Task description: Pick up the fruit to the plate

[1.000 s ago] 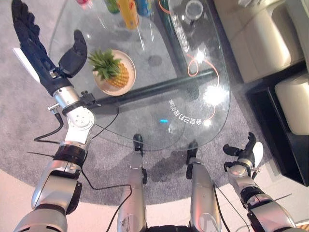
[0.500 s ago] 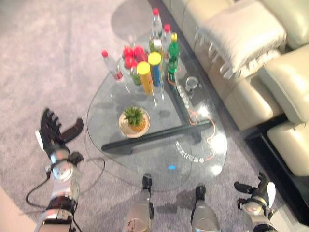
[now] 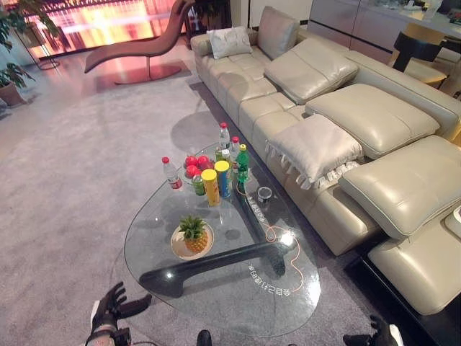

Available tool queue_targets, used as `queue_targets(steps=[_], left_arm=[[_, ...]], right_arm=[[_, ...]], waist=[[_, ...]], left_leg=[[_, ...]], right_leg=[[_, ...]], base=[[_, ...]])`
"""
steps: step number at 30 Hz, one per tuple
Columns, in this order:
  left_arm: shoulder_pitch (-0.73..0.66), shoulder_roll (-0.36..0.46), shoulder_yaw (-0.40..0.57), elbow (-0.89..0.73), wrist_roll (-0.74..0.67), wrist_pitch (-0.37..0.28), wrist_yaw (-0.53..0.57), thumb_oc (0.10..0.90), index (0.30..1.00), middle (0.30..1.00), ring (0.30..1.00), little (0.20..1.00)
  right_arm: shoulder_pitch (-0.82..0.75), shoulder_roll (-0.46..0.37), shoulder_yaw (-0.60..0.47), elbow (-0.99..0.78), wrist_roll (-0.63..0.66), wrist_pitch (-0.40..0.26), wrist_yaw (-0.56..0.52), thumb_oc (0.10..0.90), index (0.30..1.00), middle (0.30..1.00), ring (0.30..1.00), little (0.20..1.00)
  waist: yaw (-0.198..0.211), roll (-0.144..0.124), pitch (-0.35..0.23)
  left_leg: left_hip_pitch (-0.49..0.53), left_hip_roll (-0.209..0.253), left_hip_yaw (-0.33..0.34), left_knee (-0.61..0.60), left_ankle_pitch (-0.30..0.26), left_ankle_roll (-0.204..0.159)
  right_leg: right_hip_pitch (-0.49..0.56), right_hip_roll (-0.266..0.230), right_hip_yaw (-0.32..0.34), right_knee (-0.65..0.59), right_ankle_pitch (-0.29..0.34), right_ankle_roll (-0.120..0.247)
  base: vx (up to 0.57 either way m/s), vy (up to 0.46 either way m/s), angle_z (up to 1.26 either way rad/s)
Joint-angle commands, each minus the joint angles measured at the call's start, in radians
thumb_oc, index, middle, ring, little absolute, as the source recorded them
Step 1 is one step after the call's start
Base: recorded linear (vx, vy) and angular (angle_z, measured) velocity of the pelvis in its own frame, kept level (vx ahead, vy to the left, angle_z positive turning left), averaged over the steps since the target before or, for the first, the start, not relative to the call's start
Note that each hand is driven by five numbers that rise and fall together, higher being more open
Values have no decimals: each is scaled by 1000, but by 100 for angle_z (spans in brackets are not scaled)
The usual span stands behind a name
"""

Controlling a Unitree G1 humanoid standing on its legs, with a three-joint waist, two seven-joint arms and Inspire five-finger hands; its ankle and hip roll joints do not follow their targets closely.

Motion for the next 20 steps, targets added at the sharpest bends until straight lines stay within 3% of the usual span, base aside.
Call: queue_targets(steps=[1,8,20], left_arm=[[-98,25,9,55,66,26,-81,800,900,900,900,900],[-91,-35,-99,123,166,140,-214,800,900,900,900,900],[-105,-59,-153,146,158,203,-242,800,900,900,900,900]], right_arm=[[-63,-11,-1,32,-1,16,45,800,900,900,900,900],[-95,16,39,101,-26,102,139,800,900,900,900,900],[-120,29,81,125,-40,154,170,800,900,900,900,900]], waist=[[14,-3,16],[16,3,6],[12,5,3]], left_leg=[[80,12,50,6,-89,-16],[91,19,55,6,-91,-16],[99,24,65,6,-93,-16]], right_leg=[[-21,-1,-13,37,19,3],[-9,-1,-24,32,16,3],[-2,-6,-28,21,22,6]], base=[[54,-6,-1],[35,12,0],[3,2,0]])
